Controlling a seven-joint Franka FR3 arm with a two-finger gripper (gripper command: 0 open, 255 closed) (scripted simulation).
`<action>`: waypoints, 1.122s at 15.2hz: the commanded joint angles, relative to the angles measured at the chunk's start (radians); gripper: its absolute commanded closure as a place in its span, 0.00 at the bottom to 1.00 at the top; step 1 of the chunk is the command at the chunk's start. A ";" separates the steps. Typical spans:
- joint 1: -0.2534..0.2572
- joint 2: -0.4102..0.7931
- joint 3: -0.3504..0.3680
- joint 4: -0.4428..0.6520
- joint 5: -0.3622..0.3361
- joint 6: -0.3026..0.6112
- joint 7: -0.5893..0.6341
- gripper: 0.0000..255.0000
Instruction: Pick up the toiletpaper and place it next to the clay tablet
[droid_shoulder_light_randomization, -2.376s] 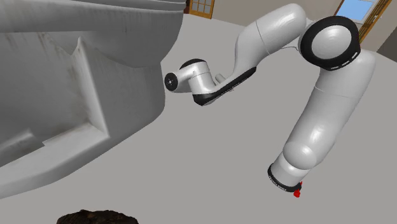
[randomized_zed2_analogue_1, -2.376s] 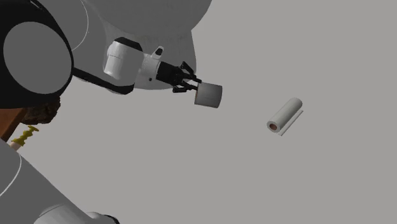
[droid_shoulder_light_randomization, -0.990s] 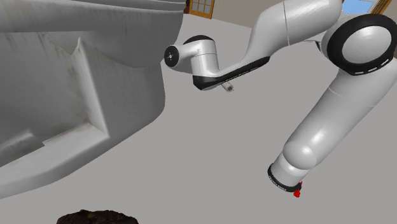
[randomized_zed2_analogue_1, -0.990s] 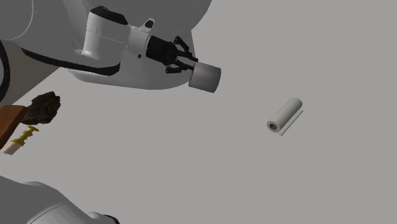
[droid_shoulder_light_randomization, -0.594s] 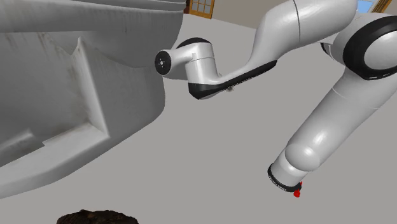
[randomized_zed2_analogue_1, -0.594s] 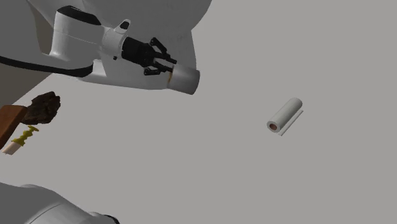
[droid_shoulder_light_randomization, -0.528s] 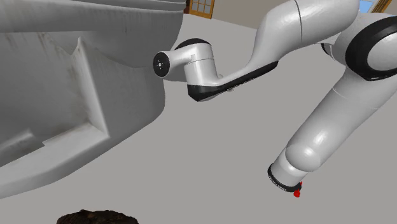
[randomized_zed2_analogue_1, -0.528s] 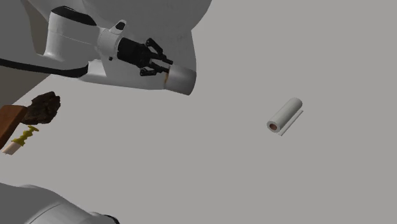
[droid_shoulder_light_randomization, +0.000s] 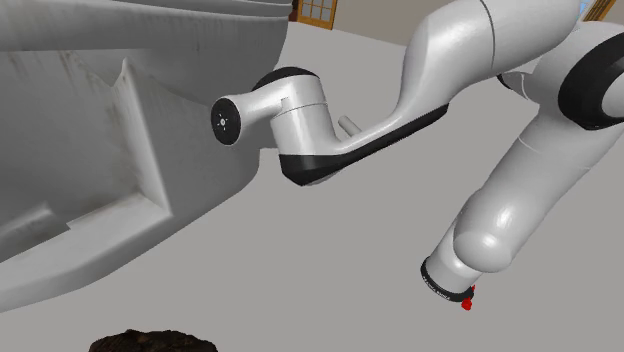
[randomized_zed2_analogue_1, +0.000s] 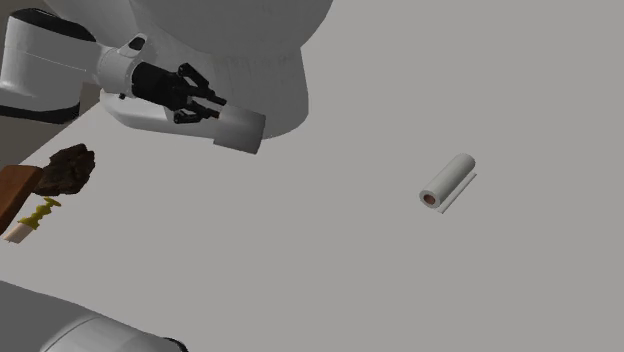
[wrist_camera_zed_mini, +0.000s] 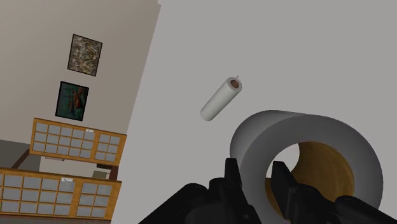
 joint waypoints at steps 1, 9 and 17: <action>0.031 0.030 0.033 0.033 0.022 -0.061 0.029 1.00; 0.174 0.188 0.136 0.198 0.082 -0.299 0.159 1.00; 0.395 0.419 0.171 0.457 0.096 -0.544 0.307 1.00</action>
